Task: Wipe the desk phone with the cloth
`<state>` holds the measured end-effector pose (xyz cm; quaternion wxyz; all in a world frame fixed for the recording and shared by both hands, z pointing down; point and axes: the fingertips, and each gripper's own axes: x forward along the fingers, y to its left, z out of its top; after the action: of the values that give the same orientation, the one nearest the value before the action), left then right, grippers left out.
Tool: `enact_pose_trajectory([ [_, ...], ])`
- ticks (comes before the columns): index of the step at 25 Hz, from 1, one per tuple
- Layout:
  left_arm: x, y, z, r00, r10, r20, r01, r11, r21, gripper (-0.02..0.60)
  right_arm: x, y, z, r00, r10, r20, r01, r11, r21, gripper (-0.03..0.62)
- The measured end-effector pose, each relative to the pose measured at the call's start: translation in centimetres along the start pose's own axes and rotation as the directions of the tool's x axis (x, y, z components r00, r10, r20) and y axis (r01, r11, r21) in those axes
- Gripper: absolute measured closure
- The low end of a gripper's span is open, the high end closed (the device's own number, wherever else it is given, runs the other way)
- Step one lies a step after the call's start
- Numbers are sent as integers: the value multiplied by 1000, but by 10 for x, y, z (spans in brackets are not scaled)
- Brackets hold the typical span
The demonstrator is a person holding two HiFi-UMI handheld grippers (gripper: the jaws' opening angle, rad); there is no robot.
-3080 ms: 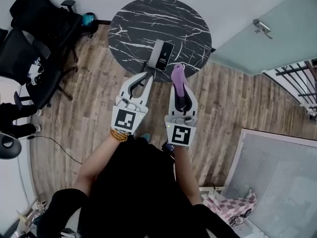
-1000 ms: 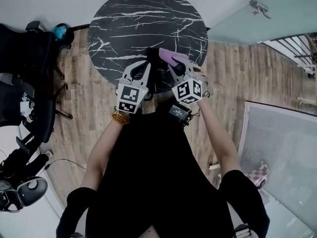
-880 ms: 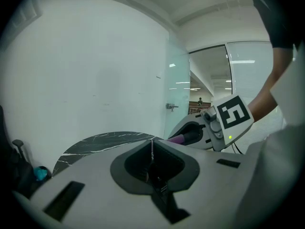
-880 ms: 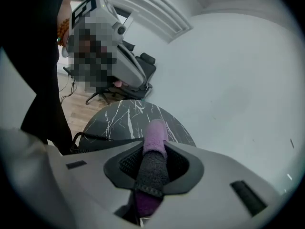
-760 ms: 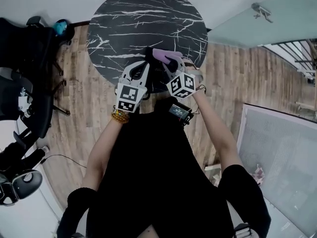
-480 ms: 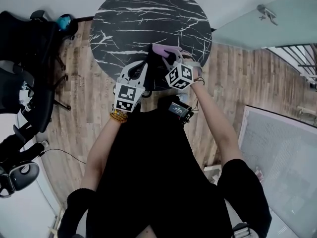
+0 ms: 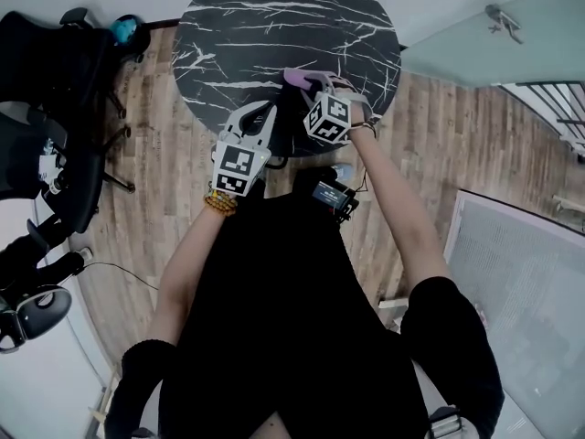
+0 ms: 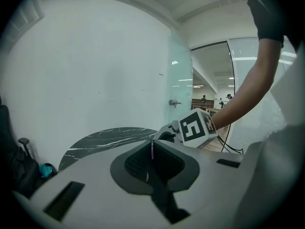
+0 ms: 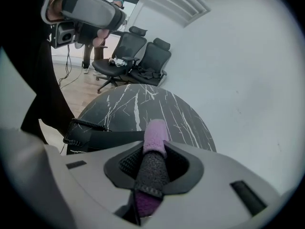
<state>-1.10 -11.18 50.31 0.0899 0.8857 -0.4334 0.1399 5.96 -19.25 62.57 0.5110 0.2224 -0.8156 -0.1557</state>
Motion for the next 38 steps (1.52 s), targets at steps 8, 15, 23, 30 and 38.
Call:
enact_pose_trajectory([
  [8, -2, -2, -7, 1000, -15, 14, 15, 1000, -4, 560, 22, 7, -7, 998, 38, -49, -35, 998, 50, 499],
  [15, 0, 2, -5, 1000, -7, 19, 8, 1000, -17, 560, 35, 8, -12, 995, 57, -80, -49, 994, 100, 499],
  [23, 3, 8, -10, 1000, -9, 10, 9, 999, -36, 560, 40, 12, -13, 994, 75, -86, -66, 993, 101, 500],
  [30, 7, 5, -11, 1000, -27, 3, 27, 999, -31, 560, 41, 18, -16, 992, 78, -94, -66, 990, 127, 502],
  [38, 12, 5, -13, 999, -43, -4, 43, 999, -23, 560, 43, 23, -20, 988, 114, -99, -94, 977, 190, 503],
])
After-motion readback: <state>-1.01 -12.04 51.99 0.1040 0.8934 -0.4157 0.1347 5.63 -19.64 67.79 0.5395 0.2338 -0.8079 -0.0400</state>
